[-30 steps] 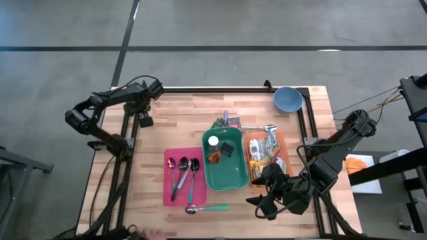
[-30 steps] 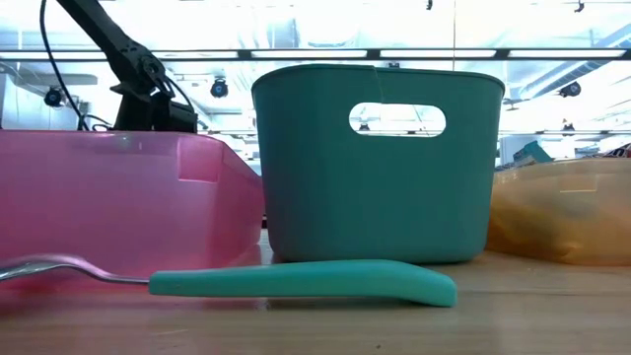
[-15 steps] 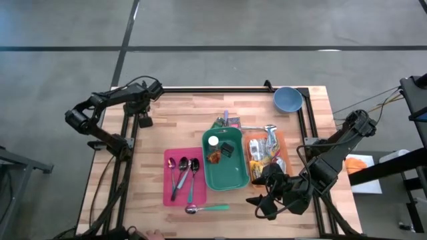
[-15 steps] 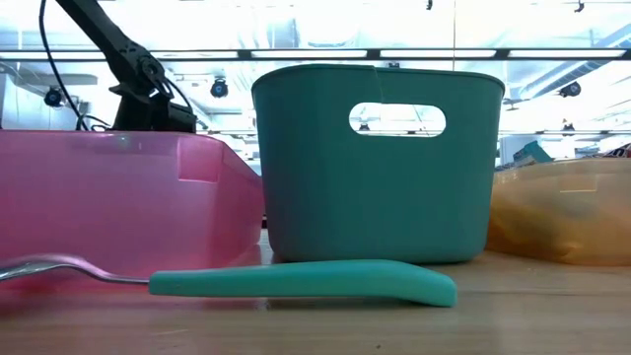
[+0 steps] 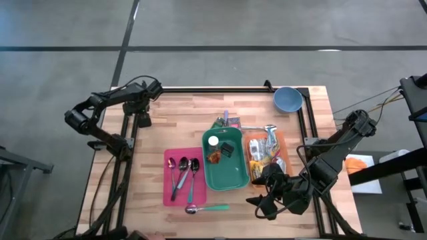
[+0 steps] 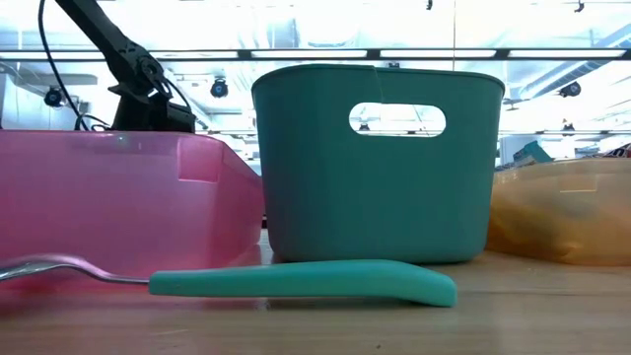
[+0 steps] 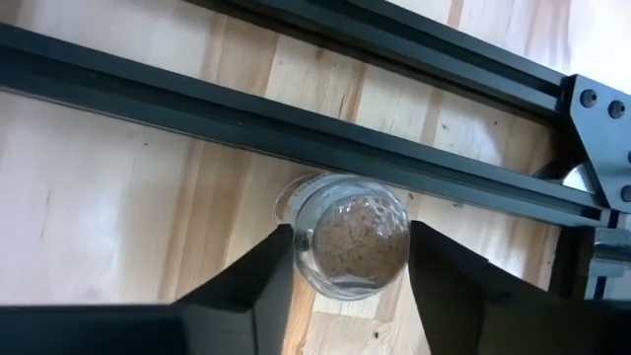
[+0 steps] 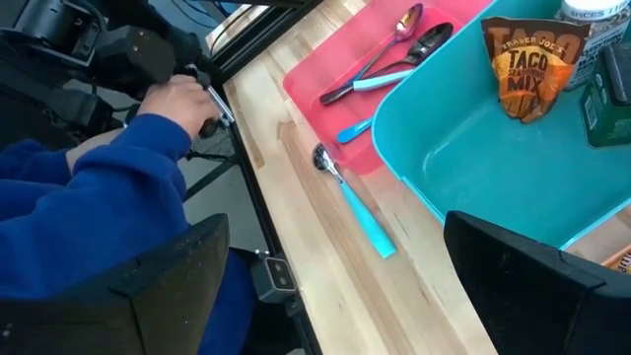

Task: Pick & Place Food Item
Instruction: Put the brown seasoning bottle into the green bin

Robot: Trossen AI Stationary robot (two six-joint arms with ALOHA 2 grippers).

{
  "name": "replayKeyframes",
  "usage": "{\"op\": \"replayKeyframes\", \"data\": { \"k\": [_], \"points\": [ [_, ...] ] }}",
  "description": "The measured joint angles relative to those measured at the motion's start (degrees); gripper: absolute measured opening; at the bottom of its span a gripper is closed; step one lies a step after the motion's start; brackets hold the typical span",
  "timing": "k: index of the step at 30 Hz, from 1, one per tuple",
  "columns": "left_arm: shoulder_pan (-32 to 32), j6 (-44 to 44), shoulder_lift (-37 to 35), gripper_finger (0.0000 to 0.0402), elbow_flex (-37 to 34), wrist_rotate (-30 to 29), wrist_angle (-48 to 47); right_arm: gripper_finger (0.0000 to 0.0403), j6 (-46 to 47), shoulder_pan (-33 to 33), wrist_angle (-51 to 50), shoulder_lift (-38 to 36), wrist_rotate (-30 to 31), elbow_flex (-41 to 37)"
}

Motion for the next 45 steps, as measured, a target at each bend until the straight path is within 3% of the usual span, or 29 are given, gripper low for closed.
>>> {"op": "replayKeyframes", "data": {
  "k": [18, 45],
  "points": [
    [-0.9, 7.8, -0.3, 0.0128, 0.8, 4.5, 1.1, 0.0369, 0.1, 0.0, 0.0, 0.0, 0.0, 0.0],
    [-2.3, 12.6, -1.2, 0.0133, 0.9, 7.3, -0.3, 0.0369, 0.2, 0.0, 0.0, 0.0, 0.0, 0.0]
  ]
}}
